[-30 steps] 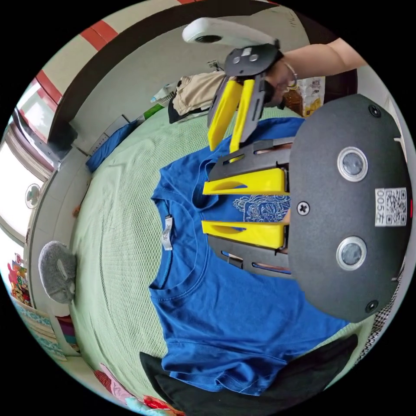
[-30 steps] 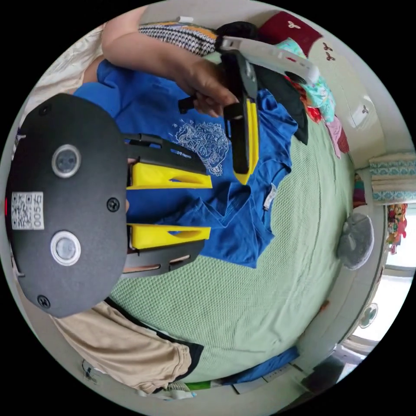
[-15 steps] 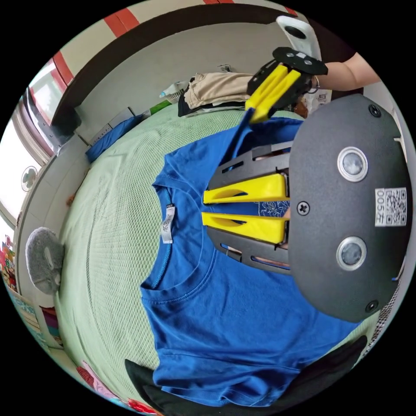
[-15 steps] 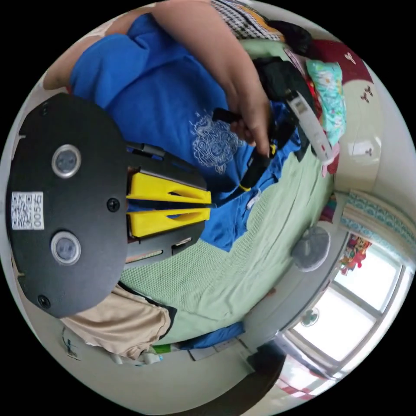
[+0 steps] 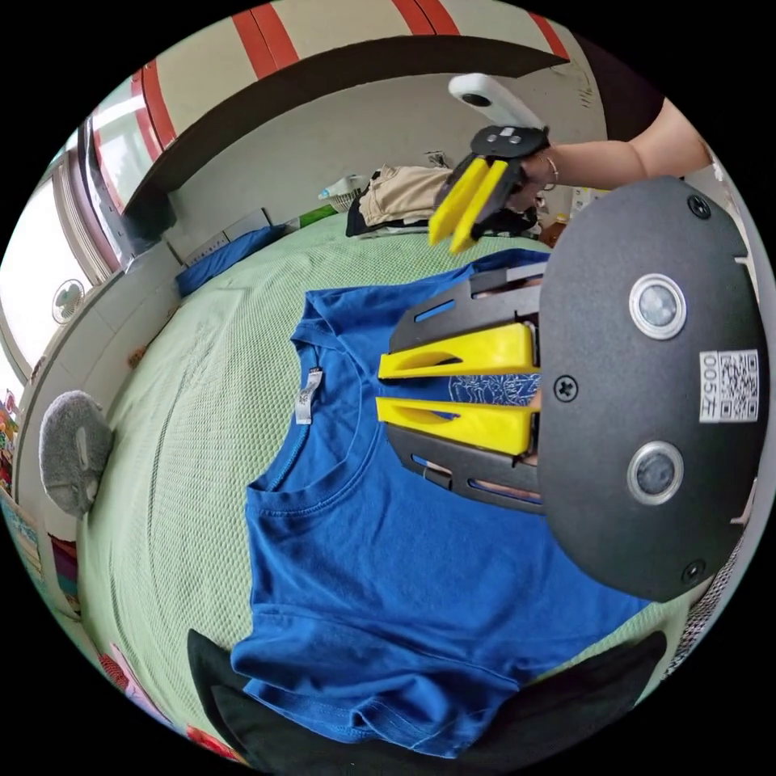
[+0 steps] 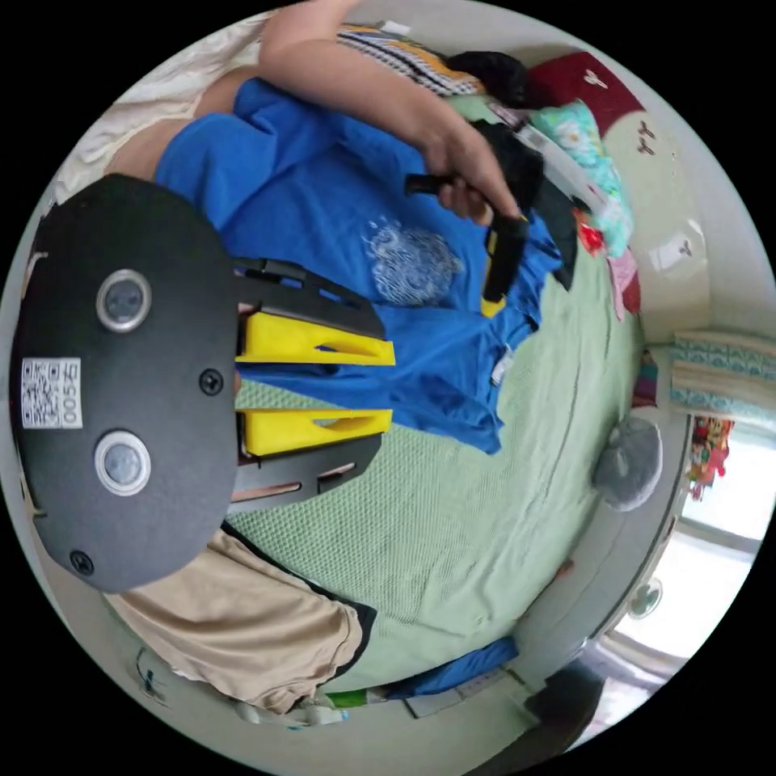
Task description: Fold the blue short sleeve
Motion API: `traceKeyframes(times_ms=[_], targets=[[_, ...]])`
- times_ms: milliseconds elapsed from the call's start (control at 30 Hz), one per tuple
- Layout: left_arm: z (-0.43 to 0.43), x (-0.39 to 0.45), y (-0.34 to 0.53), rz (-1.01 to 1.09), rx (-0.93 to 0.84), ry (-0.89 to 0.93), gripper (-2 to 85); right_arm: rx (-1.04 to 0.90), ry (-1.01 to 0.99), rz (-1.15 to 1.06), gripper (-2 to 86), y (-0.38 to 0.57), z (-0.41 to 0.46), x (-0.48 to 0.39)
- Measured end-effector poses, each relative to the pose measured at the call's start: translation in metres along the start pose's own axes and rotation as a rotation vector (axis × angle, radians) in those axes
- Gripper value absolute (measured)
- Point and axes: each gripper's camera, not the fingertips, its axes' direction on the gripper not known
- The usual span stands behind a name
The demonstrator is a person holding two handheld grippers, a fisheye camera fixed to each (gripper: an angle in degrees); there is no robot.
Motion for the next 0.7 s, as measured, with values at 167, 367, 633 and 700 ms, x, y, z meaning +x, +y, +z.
traceKeyframes(times_ms=[167, 367, 633, 700], targets=[[-0.009, -0.005, 0.001, -0.003, -0.021, 0.004, 5.2, -0.052, -0.062, 0.184, 8.2, -0.049, 0.039, 0.033], [-0.028, -0.016, 0.003, -0.019, -0.023, 0.057, 5.2, -0.148, -0.196, 0.226, 2.0, -0.090, 0.074, 0.058], [-0.043, -0.009, 0.006, 0.032, -0.070, 0.064, 5.1, -0.167, -0.198, 0.536, -0.9, -0.102, 0.083, 0.133], [-0.050, -0.010, 0.009, 0.027, -0.077, 0.067, 5.1, -0.120, -0.210, 0.525, 1.3, -0.099, 0.078, 0.131]])
